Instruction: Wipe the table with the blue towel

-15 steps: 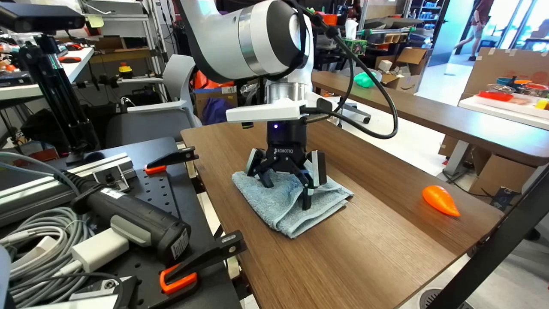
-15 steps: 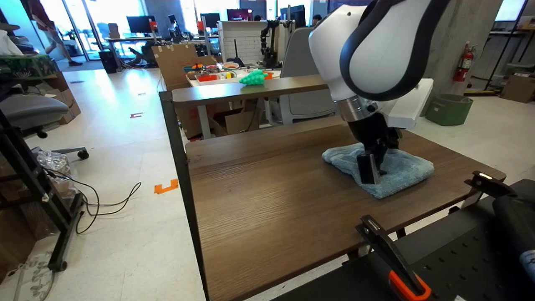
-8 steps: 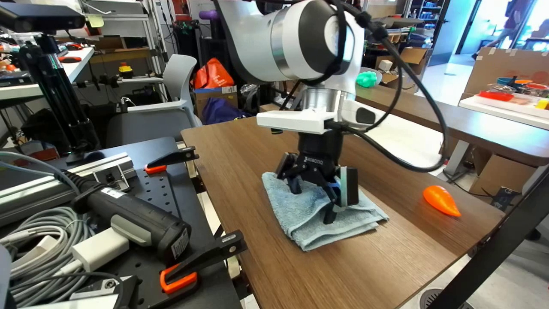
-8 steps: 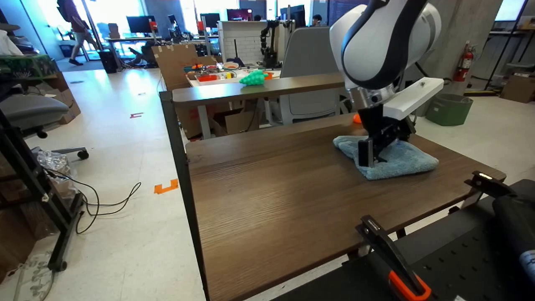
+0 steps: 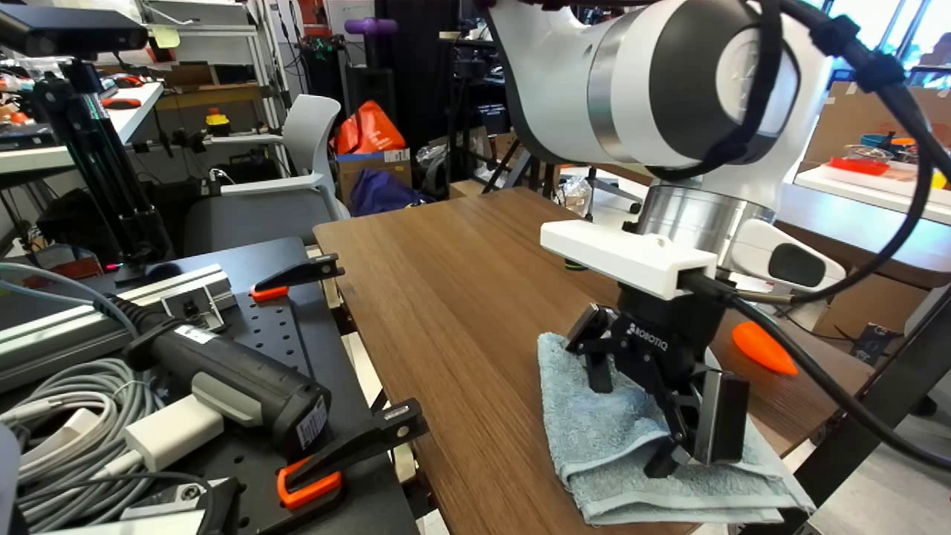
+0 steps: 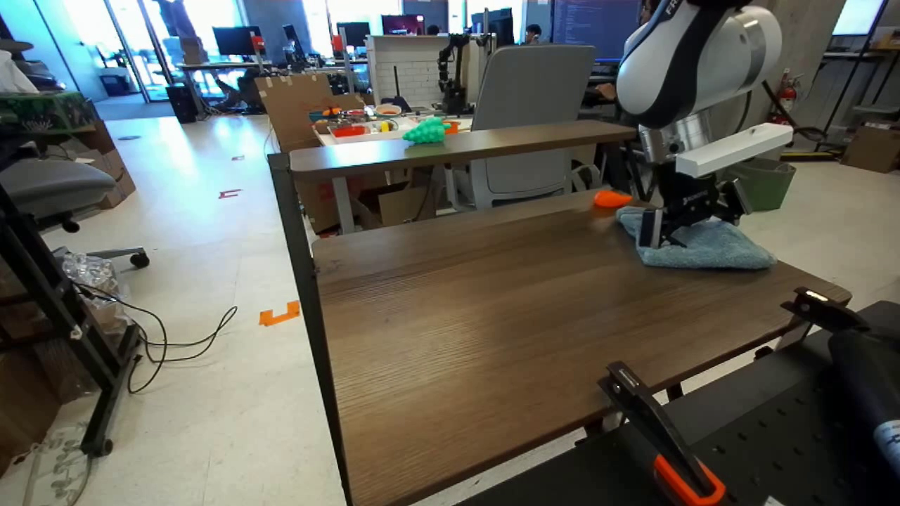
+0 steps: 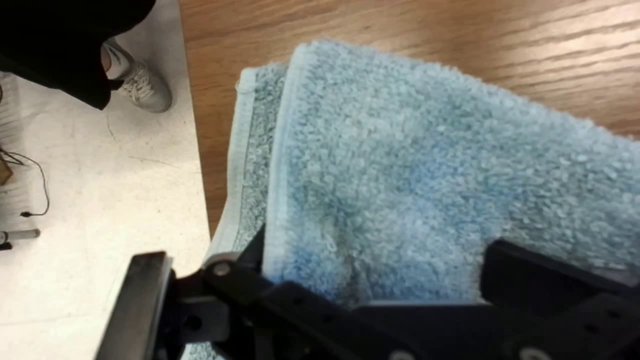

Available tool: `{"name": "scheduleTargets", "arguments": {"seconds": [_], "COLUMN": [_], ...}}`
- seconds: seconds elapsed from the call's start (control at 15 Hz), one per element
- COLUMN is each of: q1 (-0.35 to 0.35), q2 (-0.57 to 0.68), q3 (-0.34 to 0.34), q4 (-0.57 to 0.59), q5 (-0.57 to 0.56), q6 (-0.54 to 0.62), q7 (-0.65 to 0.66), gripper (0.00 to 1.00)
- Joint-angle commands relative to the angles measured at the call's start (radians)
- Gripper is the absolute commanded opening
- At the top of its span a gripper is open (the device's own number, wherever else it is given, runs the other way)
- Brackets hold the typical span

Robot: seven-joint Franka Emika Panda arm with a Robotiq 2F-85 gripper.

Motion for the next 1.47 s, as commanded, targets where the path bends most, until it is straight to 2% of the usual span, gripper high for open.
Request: {"name": "scheduleTargets", "arguments": {"seconds": [0.0, 0.4, 0.67, 1.0, 1.4], "q1": [-0.015, 0.049, 0.131, 0.207, 0.178], "q2": [0.124, 0.028, -0.007, 0.059, 0.142], "q3": [-0.006, 0.081, 0.139, 0.156, 0.143], "q4": [0.093, -0.012, -0.056, 0.068, 0.248], "q5": [0.017, 0.031, 0.036, 0.088, 0.201], "q6": [-0.019, 0.084, 0.196, 0.252, 0.203], "q7": [-0.008, -0.038, 0.0, 0.089, 0.128], "gripper": [1.0, 1.0, 1.0, 1.0, 1.0]}}
